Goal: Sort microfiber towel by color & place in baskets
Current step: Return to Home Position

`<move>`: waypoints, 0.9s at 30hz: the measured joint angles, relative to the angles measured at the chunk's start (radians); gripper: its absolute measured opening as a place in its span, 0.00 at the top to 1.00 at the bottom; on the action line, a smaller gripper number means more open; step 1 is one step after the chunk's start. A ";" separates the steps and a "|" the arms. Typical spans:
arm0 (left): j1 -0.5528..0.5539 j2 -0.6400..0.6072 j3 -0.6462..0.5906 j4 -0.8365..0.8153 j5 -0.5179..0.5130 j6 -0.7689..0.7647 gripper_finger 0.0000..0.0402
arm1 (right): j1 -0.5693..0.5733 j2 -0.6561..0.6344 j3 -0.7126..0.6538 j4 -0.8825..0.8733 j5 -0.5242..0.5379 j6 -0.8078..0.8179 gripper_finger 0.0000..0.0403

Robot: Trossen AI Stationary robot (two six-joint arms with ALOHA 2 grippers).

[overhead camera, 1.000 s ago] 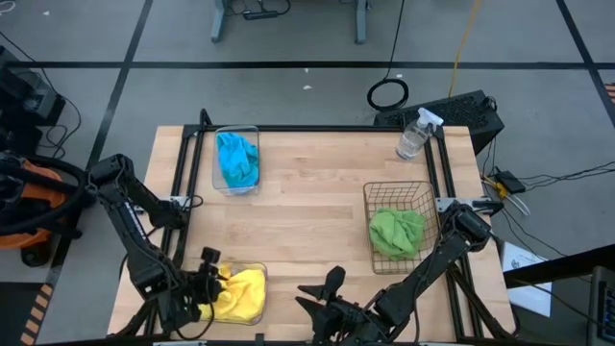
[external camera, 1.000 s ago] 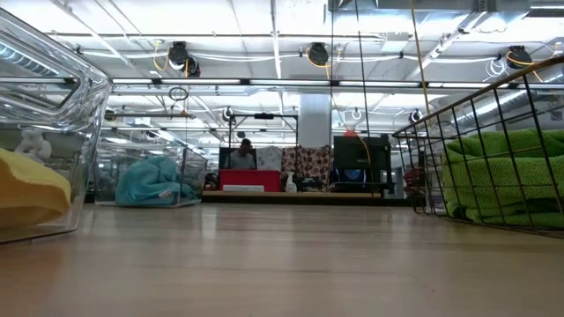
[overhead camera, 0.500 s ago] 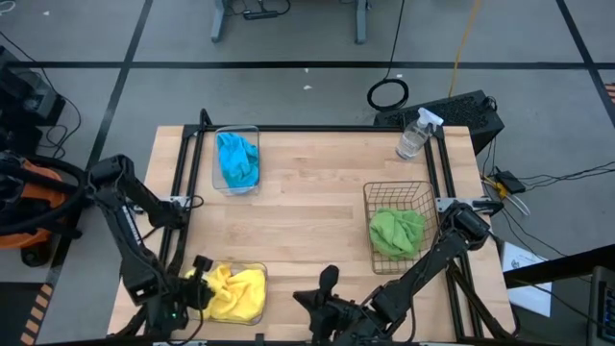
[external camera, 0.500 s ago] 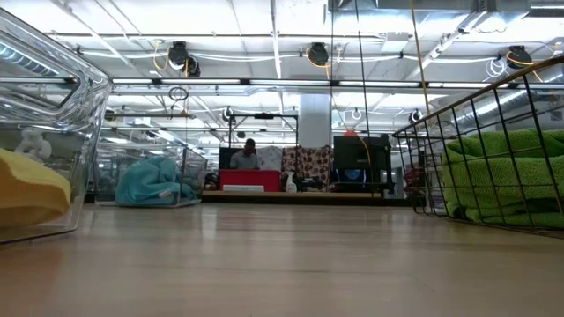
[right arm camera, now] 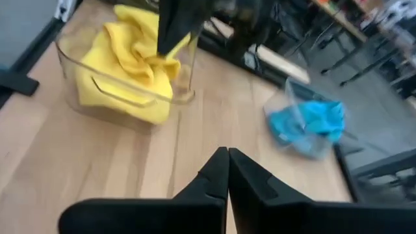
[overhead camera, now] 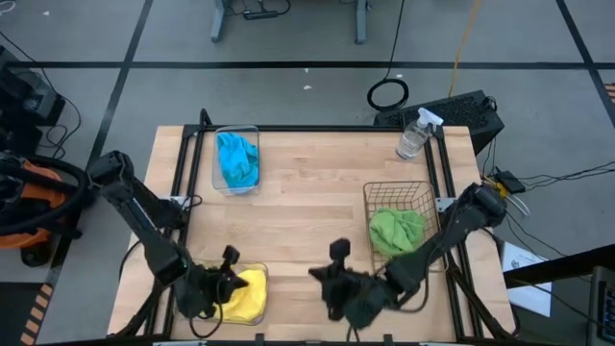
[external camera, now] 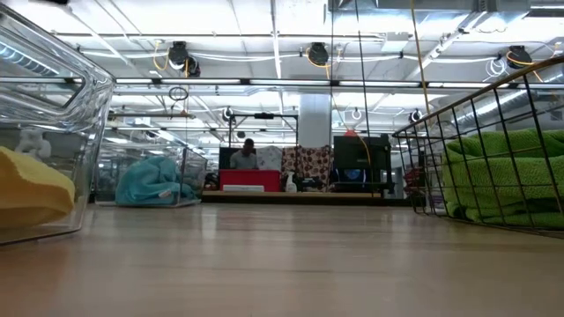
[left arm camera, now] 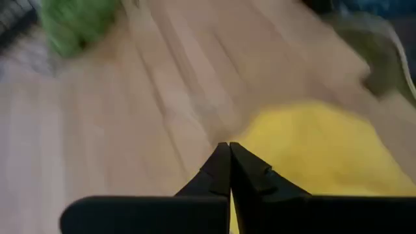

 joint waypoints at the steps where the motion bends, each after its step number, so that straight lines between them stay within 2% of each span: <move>1: 0.022 -0.016 0.006 0.021 0.000 0.045 0.99 | -0.015 -0.023 -0.045 0.028 -0.021 0.002 1.00; 8: 0.103 -0.167 0.020 0.095 -0.008 0.220 0.99 | -0.109 -0.216 -0.354 0.348 -0.216 -0.097 1.00; 14: 0.158 -0.315 0.020 0.121 -0.017 0.342 1.00 | -0.209 -0.434 -0.557 0.507 -0.374 -0.199 1.00; 17: 0.220 -0.361 0.018 0.162 -0.001 0.406 1.00 | -0.274 -0.542 -0.665 0.575 -0.471 -0.240 1.00; 19: 0.284 -0.380 0.001 0.197 0.056 0.437 1.00 | -0.321 -0.600 -0.742 0.635 -0.539 -0.267 1.00; 23: 0.428 -0.381 -0.029 0.219 0.226 0.446 1.00 | -0.414 -0.688 -0.878 0.728 -0.593 -0.278 1.00; 27: 0.556 -0.382 -0.086 0.325 0.307 0.450 1.00 | -0.502 -0.737 -0.965 0.779 -0.705 -0.281 1.00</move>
